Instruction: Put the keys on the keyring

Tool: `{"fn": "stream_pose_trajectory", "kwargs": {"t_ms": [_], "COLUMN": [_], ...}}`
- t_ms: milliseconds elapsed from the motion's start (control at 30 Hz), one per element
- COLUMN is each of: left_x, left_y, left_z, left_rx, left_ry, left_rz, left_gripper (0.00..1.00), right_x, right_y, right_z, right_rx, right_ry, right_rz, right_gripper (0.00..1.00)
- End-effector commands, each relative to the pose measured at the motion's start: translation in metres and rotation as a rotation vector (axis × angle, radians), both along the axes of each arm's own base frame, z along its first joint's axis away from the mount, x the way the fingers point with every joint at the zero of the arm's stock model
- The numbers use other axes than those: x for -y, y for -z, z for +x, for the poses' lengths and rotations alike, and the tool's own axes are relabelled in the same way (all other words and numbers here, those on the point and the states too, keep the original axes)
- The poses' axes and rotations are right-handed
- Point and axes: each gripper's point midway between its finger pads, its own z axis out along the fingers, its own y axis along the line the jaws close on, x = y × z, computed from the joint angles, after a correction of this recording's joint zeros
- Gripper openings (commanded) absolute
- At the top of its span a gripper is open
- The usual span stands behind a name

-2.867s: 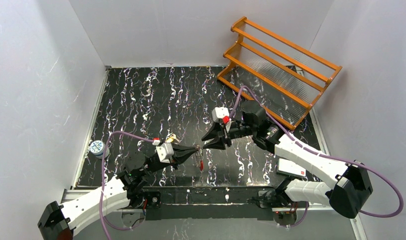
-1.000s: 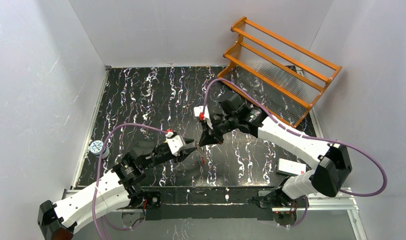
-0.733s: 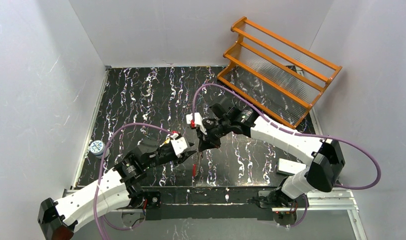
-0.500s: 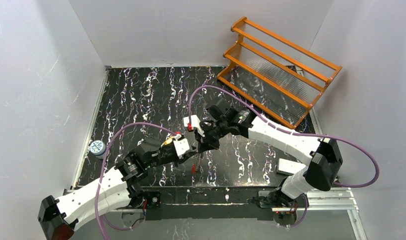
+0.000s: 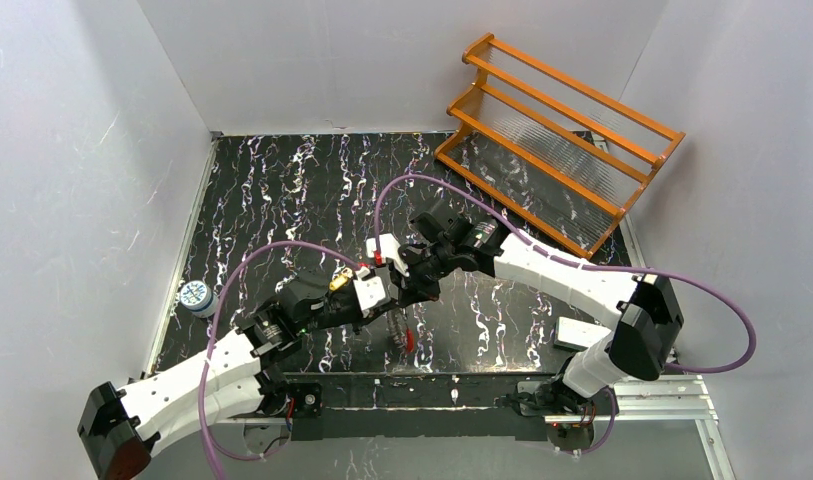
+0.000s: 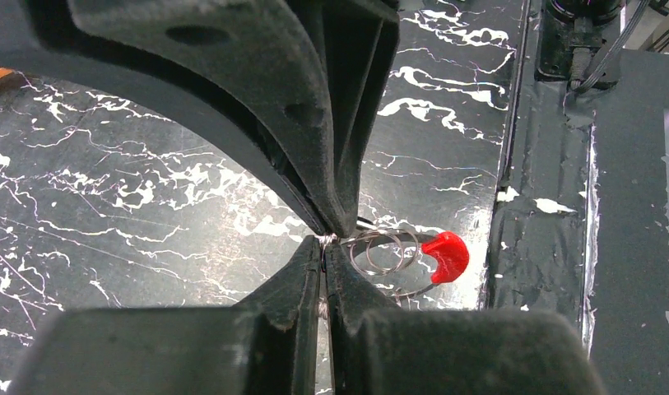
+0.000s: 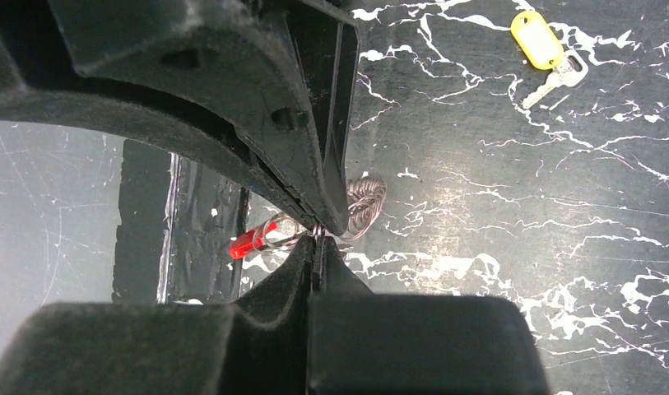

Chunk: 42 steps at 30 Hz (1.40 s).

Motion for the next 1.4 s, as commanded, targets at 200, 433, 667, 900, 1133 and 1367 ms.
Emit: {"fn": "stream_pose_trajectory", "kwargs": {"t_ms": [200, 433, 667, 900, 1133, 1367], "left_x": [-0.01, -0.015, -0.02, -0.025, -0.023, -0.019], "left_y": [-0.017, -0.04, -0.066, -0.083, -0.08, -0.078], "left_z": [0.01, 0.008, -0.001, -0.008, -0.007, -0.007], "left_rx": [0.027, 0.054, 0.117, 0.174, 0.166, 0.154], "left_ry": [-0.107, -0.152, -0.132, -0.113, -0.108, -0.1], "left_rz": [-0.074, -0.278, -0.485, -0.595, -0.581, -0.566], "left_gripper": [0.0, 0.0, 0.0, 0.0, 0.0, 0.0], "right_x": [-0.011, -0.002, 0.005, 0.002, -0.001, -0.011], "right_y": [-0.039, -0.067, -0.096, -0.104, -0.101, -0.085], "right_z": [0.012, 0.018, 0.012, 0.004, 0.006, 0.006], "right_rx": [0.045, -0.057, -0.165, -0.225, -0.265, -0.246], "right_ry": [0.051, 0.096, 0.054, 0.002, 0.02, 0.048], "right_rz": [0.185, 0.373, 0.509, 0.541, 0.523, 0.454], "right_gripper": [0.56, 0.64, 0.6, 0.51, 0.46, 0.37]}}
